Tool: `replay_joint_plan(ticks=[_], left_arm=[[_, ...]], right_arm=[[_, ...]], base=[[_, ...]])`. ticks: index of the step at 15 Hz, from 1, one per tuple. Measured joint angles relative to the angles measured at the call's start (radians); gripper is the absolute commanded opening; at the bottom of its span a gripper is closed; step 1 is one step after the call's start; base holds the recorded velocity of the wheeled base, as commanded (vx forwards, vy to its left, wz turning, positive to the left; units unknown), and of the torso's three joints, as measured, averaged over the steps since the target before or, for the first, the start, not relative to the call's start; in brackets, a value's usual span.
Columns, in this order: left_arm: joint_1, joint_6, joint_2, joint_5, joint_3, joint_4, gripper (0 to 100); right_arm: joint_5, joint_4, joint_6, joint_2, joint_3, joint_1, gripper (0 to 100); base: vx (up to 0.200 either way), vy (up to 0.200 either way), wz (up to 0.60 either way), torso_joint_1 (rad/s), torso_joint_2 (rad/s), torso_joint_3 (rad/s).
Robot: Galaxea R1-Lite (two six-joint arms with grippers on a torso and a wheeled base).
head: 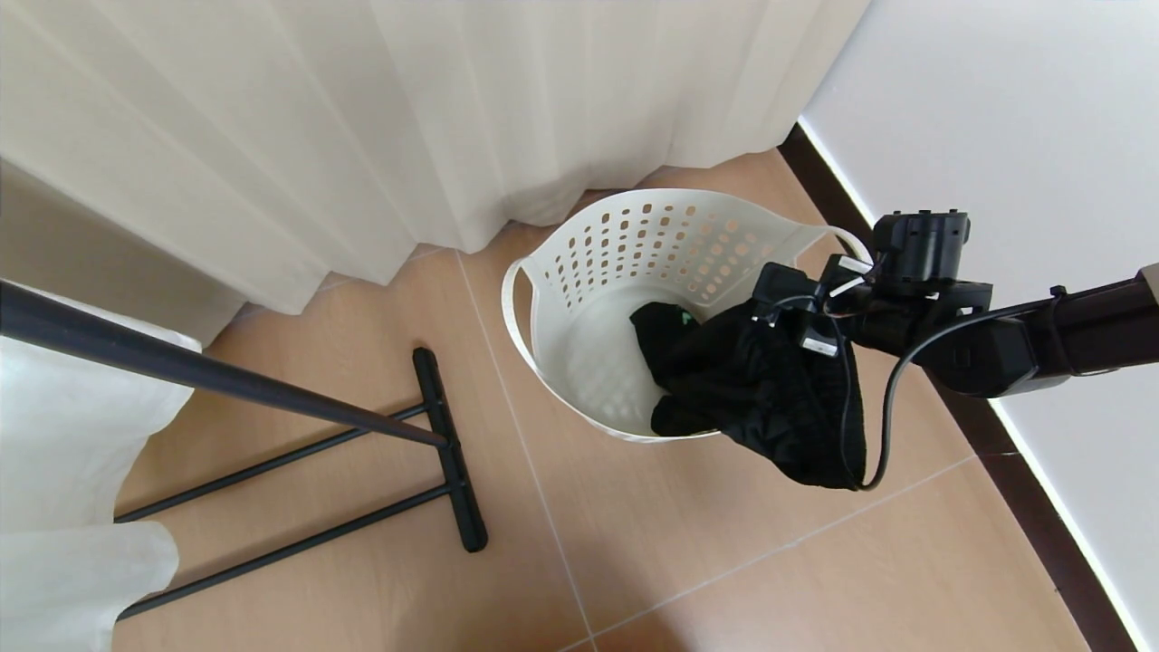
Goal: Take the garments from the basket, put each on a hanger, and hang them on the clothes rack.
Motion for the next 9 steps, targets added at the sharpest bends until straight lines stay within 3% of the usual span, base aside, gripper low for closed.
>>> replay_joint_plan(ticks=[5, 9], left_arm=[[0.0, 0.0, 0.0, 0.0, 0.0, 0.0, 100], [0.0, 0.0, 0.0, 0.003, 0.0, 0.0, 100]], right_arm=[[0.015, 0.158, 0.226, -0.107, 0.054, 0.022, 0], [0.039, 0.183, 0.56, -0.311, 0.251, 0.028, 0]], base=[[0.0, 0.0, 0.0, 0.0, 0.0, 0.0], [0.0, 0.0, 0.0, 0.0, 0.0, 0.0]])
